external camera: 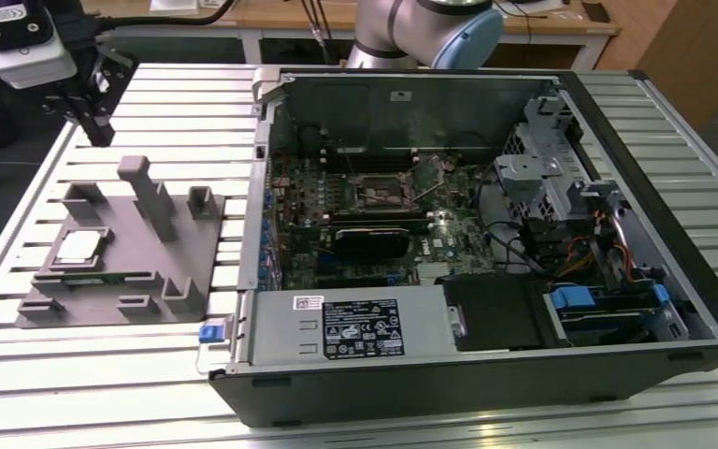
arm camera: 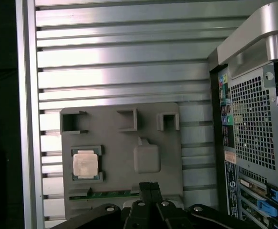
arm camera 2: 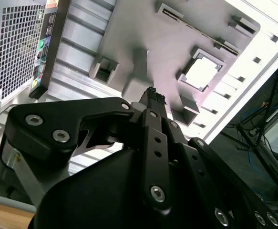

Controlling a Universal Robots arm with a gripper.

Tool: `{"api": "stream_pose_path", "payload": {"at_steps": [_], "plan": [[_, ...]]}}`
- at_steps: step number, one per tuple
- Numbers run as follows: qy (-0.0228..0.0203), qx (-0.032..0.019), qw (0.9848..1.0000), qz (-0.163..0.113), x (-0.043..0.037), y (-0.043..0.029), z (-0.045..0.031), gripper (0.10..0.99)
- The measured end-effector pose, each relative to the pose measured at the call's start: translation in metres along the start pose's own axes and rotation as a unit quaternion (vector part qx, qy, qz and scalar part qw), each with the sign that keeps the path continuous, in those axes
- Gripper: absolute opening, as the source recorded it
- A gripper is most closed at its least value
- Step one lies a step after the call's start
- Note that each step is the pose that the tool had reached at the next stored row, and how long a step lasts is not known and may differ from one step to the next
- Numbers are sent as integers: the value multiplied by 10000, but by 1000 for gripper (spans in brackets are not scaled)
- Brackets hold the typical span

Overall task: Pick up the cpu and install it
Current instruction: 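Reach for the cpu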

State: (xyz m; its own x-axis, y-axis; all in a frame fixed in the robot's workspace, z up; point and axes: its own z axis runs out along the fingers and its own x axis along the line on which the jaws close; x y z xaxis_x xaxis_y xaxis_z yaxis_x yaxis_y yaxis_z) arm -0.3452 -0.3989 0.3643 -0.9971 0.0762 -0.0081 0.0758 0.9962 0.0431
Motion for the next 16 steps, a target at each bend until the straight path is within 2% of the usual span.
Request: {"api": "stream_pose_path", "payload": {"at_steps": [16], "plan": [[2, 0, 10000, 0, 202, -16, 18, 106]]}}
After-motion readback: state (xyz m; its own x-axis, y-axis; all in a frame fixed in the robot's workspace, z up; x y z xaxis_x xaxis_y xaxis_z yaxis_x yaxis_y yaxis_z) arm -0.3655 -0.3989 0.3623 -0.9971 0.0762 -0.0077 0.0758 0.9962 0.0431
